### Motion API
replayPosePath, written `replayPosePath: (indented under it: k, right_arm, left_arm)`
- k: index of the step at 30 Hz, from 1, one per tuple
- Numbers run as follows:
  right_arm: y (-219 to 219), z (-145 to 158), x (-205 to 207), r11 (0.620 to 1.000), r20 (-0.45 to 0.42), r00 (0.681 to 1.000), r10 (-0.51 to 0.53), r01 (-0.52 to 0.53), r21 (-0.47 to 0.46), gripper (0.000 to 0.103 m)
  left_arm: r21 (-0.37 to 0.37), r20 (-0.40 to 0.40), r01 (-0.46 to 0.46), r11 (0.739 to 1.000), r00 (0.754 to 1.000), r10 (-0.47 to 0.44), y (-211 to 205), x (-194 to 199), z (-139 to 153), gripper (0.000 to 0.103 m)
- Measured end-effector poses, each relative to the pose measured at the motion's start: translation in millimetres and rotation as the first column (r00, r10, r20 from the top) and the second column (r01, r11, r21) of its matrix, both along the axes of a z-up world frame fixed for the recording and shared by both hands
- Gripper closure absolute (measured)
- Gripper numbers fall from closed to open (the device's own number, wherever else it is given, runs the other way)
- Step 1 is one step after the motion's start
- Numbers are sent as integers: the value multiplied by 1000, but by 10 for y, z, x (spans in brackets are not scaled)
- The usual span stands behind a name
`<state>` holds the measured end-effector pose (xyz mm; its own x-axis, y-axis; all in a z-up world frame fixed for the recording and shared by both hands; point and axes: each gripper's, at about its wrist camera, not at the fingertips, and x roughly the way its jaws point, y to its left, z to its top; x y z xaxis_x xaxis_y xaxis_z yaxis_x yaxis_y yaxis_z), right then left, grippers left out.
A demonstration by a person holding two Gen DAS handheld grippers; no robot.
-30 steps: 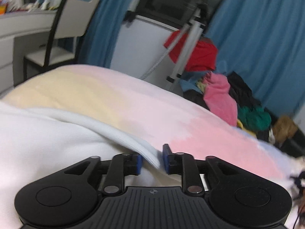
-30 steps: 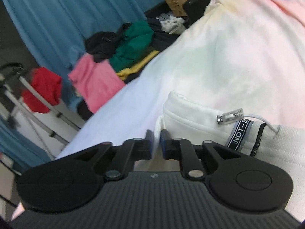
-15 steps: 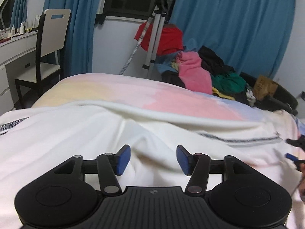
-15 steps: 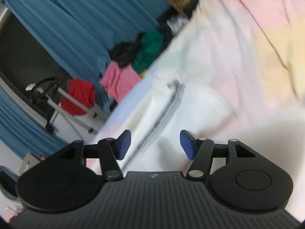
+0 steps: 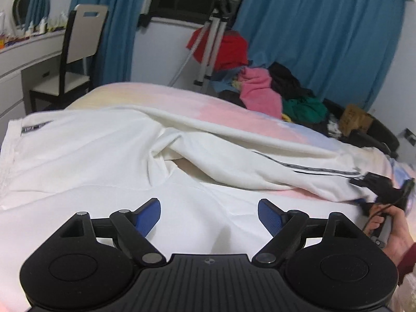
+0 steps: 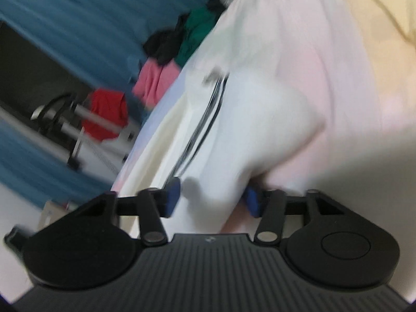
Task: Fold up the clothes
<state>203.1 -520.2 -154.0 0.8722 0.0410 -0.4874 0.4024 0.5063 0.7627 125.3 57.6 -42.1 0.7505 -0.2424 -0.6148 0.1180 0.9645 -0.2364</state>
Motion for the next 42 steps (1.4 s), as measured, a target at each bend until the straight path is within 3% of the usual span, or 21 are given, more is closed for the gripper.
replayPosePath:
  k: [2,3,5,10,13,15,18,21,25,30,34,37,42]
  right_arm:
    - [-85,-31,16,997,15,997,-76,75,30,90]
    - [-133,-56,10,992,24,994,-111,109,66,92]
    - [-142,26,-31,988,67,986,-151,148,40,93]
    - [-134,454,-152,962,172,963,-209,234,-142,93]
    - [-270,305,-205,933,77,958,-277,288,-215,93]
    - [-369,14,-177,942,-37,963,-268,254,-218,93]
    - [-404,-103,-220,953,-29,966,-258,249,-176,93]
    - [-366,-31,-233,952,-40,967,-251,239,-191,88]
    - [-272,33,-519,955,-72,979,-193,170,-245,64]
    - [-143,409,-917,958,-69,984,-166,145,-246,39]
    - [-5,697,-1255,967,-56,989,-135,119,-227,39]
    - [102,862,-1550,953,-82,989,-126,98,-286,39]
    - [-18,831,-2078,937,-121,961,-248,207,-280,39]
  left_arm:
    - [-19,-27,-17,1000,1000,16,-6,110,-79,19]
    - [-21,-42,-18,1000,999,17,-11,146,-117,19]
    - [-22,-53,-14,1000,999,13,-27,193,-157,19]
    - [-29,-30,19,999,999,-20,-64,197,-118,19]
    - [-18,-1,38,999,999,-38,-87,144,-68,19]
    - [-16,-2,41,999,999,-41,-87,128,-69,19]
    - [-12,-3,38,999,999,-38,-79,116,-69,19]
    - [-3,-5,19,1000,1000,-19,-57,127,-71,19]
    - [-21,-41,-12,1000,999,11,4,165,-99,19]
    - [-20,-54,-56,998,997,55,152,110,-70,19]
    - [-39,-86,-107,994,991,103,363,34,-45,18]
    - [-95,-147,-161,982,978,147,553,3,-60,18]
    - [-185,-216,-235,954,957,194,832,-41,-51,18]
